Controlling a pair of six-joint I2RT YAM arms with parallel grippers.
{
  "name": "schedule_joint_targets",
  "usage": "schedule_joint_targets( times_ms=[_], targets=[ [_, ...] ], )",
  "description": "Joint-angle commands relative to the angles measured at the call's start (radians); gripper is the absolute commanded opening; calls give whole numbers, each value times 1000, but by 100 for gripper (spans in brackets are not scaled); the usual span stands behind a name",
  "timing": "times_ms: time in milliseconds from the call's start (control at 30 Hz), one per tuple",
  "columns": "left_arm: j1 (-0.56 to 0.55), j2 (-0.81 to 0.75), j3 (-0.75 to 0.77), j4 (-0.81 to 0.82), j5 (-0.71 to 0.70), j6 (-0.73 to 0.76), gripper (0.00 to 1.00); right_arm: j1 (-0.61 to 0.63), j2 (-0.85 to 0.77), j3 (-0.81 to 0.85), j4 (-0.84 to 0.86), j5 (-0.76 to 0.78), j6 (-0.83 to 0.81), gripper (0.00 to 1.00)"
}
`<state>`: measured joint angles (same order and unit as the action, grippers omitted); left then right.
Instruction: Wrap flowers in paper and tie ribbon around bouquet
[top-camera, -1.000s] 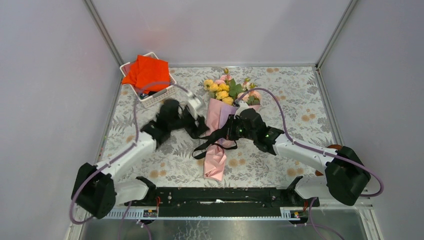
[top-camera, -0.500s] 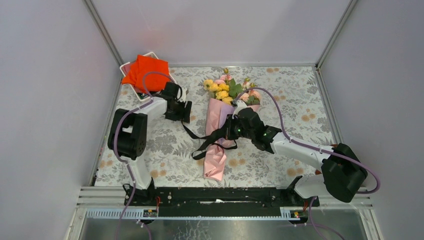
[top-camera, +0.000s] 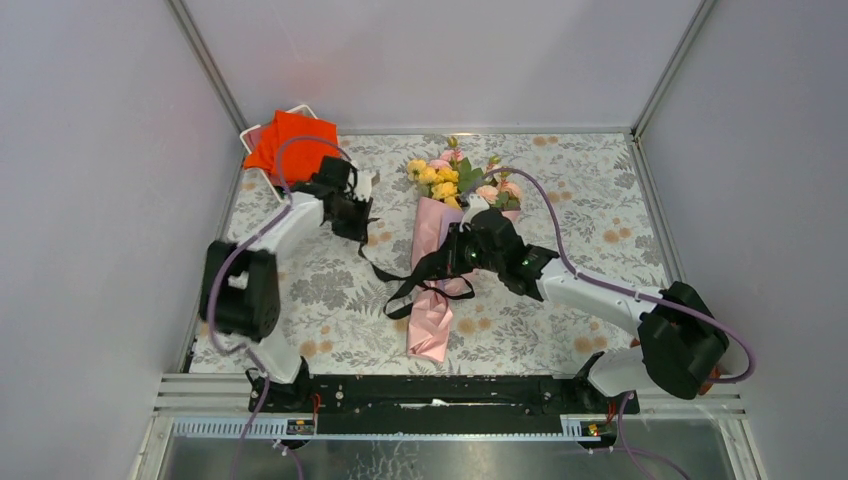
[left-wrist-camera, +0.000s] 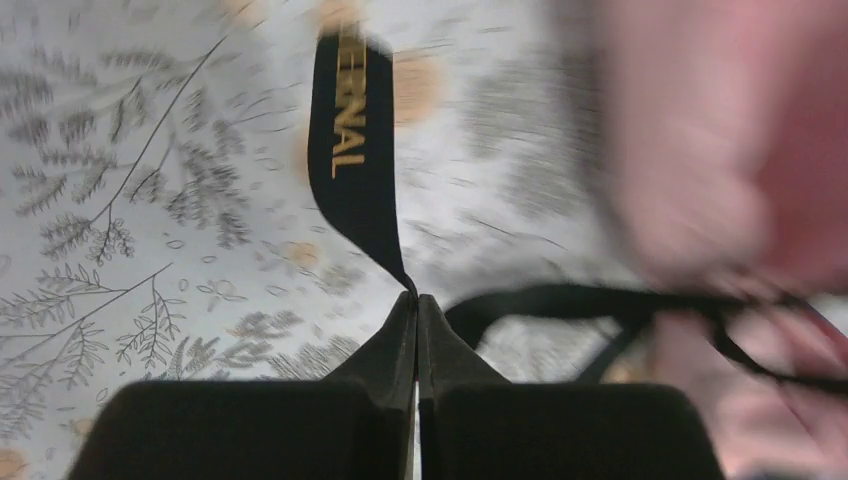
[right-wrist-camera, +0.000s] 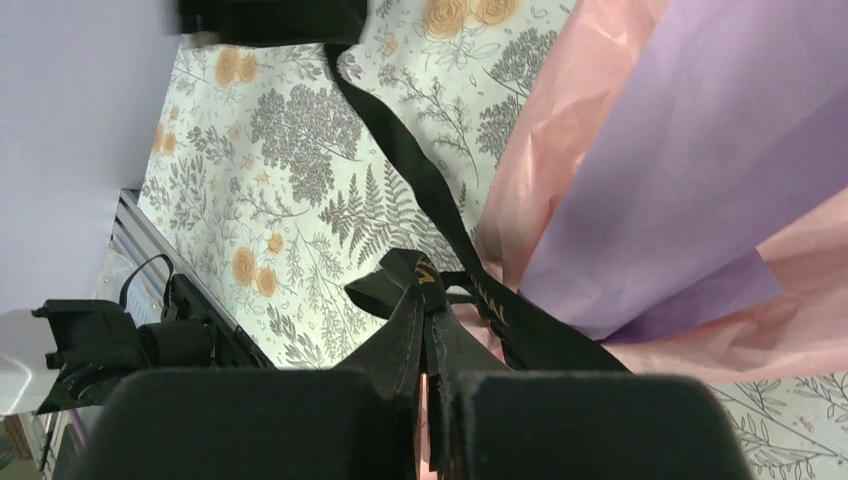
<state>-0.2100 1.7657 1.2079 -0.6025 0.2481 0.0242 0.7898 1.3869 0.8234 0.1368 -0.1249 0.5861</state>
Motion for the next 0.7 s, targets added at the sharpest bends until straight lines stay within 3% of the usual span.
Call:
schedule_joint_targets(
  times_ms=[0,133,267,467,667],
  targets=[
    [-49,-334,46,-192,381,222,0,-20,25,92,-4,-32,-51,0],
    [-256,-525,57,-347,581,434,0,-44,56,142,-26,-75,-97,0],
    [-560,-570,45,-235,573,356,0,-83,63,149,-20,-158,-107,0],
    [-831,-396,130,-99,532,417,0,-143,49,141,-12,-261,-118,0],
    [-968,-232,219,39,535,460,0,-185,34,160,-22,-296,-144,0]
  ],
)
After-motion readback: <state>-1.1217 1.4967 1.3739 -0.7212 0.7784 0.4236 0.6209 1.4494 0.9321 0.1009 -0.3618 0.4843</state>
